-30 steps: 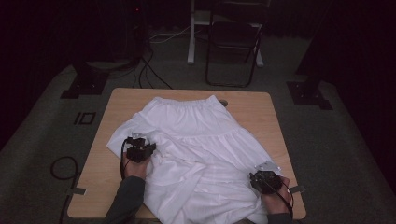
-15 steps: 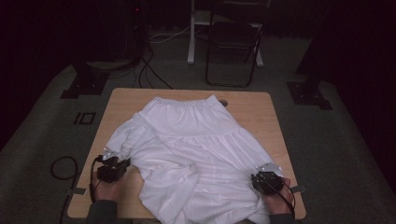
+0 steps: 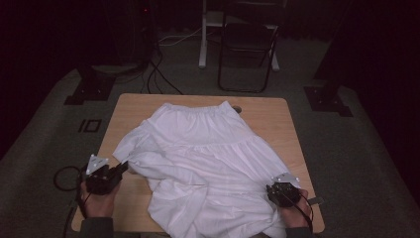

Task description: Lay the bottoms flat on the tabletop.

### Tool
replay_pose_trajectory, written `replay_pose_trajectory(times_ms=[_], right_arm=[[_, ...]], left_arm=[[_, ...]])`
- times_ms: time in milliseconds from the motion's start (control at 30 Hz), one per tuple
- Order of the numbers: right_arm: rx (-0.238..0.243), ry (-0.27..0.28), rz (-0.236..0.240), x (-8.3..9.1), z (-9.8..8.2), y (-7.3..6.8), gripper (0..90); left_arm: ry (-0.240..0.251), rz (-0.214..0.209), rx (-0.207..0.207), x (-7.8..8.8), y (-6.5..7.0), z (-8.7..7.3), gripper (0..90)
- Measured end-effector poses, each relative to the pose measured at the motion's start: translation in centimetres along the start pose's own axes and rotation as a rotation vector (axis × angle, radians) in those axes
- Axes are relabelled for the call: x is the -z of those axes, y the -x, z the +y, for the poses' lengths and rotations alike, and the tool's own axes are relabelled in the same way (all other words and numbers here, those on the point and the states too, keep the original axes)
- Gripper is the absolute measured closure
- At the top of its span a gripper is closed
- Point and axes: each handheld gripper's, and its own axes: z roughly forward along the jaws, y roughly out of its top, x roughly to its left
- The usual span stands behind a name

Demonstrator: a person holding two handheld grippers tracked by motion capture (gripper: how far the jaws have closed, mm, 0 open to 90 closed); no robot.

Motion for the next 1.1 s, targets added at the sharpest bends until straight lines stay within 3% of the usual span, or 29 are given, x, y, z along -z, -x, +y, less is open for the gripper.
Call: replay_pose_trajectory(times_ms=[167, 300, 433, 533, 600, 633, 700, 767, 900, 933, 1000, 1100], right_arm=[[-0.006, 0.005, 0.002, 0.0, -0.1, 0.0, 60.3], [-0.011, 0.007, 0.001, 0.0, -0.1, 0.0, 60.3], [-0.015, 0.01, 0.003, 0.0, -0.2, 0.0, 60.3], [-0.018, 0.012, 0.003, 0.0, -0.2, 0.0, 60.2], [-0.019, 0.014, 0.004, 0.0, -0.2, 0.0, 60.2], [-0.019, 0.015, 0.004, 0.0, -0.2, 0.0, 60.2], [-0.02, 0.016, 0.005, 0.0, -0.2, 0.1, 60.2], [-0.021, 0.017, 0.006, 0.0, -0.2, 0.1, 60.2], [-0.022, 0.017, 0.005, 0.0, -0.2, 0.1, 60.2], [-0.022, 0.017, 0.005, 0.0, -0.2, 0.1, 60.1], [-0.022, 0.018, 0.007, 0.0, -0.3, 0.1, 60.0], [-0.024, 0.019, 0.009, 0.0, -0.3, 0.2, 59.8]], left_arm=[[0.012, -0.093, -0.089, -3.7, 3.6, 2.6, 88.3], [-0.032, -0.147, -0.156, -7.9, 6.4, 3.5, 88.1], [-0.103, -0.166, -0.195, -11.8, 8.1, 3.5, 87.6], [-0.166, -0.165, -0.199, -14.2, 8.7, 2.8, 86.4], [-0.209, -0.182, -0.188, -15.5, 9.0, 2.1, 80.1], [-0.223, -0.184, -0.188, -16.0, 9.1, 1.7, 71.2], [-0.243, -0.165, -0.202, -16.7, 9.3, 1.0, 58.9], [-0.262, -0.114, -0.226, -17.1, 9.5, 0.4, 47.5], [-0.298, -0.012, -0.305, -17.4, 9.8, -0.7, 43.2], [-0.306, 0.016, -0.335, -17.2, 10.1, -0.8, 44.8], [-0.322, 0.055, -0.374, -16.8, 10.4, -0.7, 56.0], [-0.35, 0.078, -0.408, -16.0, 10.3, -0.9, 72.1]])
